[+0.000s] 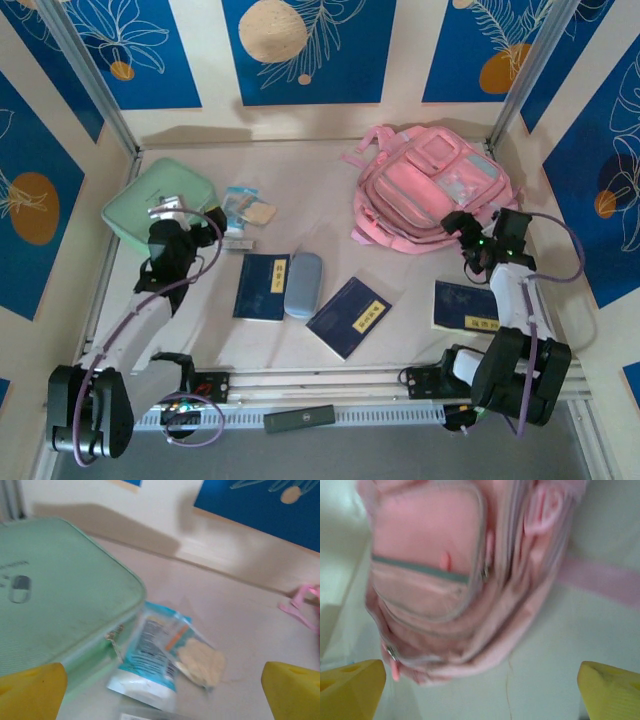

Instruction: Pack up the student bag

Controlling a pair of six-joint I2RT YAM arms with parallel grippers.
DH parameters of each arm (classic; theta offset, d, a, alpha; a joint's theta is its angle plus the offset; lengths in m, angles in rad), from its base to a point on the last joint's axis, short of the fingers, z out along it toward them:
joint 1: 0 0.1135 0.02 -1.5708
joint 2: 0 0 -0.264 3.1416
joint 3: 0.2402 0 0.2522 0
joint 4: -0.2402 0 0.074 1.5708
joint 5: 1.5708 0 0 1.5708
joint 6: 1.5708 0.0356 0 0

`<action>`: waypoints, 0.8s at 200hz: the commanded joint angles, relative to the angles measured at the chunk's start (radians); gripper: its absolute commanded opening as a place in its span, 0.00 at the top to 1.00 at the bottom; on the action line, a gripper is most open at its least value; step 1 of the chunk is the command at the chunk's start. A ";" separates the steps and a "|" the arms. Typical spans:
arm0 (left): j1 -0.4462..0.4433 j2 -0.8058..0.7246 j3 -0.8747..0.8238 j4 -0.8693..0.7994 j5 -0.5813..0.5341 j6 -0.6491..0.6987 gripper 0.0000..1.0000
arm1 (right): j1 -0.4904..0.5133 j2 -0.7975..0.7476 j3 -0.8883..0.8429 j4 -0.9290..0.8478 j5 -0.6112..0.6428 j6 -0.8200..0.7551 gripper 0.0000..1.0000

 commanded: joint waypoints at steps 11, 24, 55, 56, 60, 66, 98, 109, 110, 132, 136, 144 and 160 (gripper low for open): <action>-0.015 -0.001 0.077 -0.204 0.205 -0.130 0.00 | 0.074 0.013 0.046 -0.235 0.018 0.090 0.01; -0.031 0.000 0.085 -0.228 0.233 -0.159 0.01 | 0.091 0.053 0.052 -0.231 0.013 0.118 0.01; -0.103 0.013 0.108 -0.270 0.253 -0.187 0.00 | 0.141 0.169 0.096 -0.201 0.034 0.174 0.01; -0.105 0.014 0.109 -0.271 0.252 -0.187 0.01 | 0.141 0.173 0.098 -0.199 0.032 0.175 0.01; -0.118 0.019 0.113 -0.275 0.251 -0.187 0.00 | 0.144 0.190 0.109 -0.195 0.029 0.181 0.01; -0.140 0.027 0.123 -0.286 0.250 -0.189 0.00 | 0.149 0.210 0.122 -0.194 0.032 0.185 0.01; -0.258 0.058 0.161 -0.301 0.204 -0.197 0.00 | 0.173 0.325 0.189 -0.158 0.045 0.212 0.00; -0.293 0.077 0.173 -0.305 0.187 -0.197 0.00 | 0.186 0.369 0.217 -0.161 0.062 0.215 0.01; -0.295 0.079 0.174 -0.305 0.187 -0.197 0.00 | 0.187 0.372 0.220 -0.161 0.063 0.215 0.02; -0.332 0.122 0.188 -0.283 0.205 -0.228 0.00 | 0.208 0.445 0.261 -0.138 0.080 0.219 0.06; -0.338 0.128 0.190 -0.276 0.207 -0.233 0.00 | 0.211 0.457 0.269 -0.135 0.080 0.218 0.07; -0.350 0.141 0.195 -0.264 0.210 -0.238 0.00 | 0.220 0.480 0.285 -0.136 0.089 0.214 0.09; -0.371 0.158 0.209 -0.255 0.207 -0.241 0.00 | 0.232 0.518 0.302 -0.126 0.100 0.209 0.16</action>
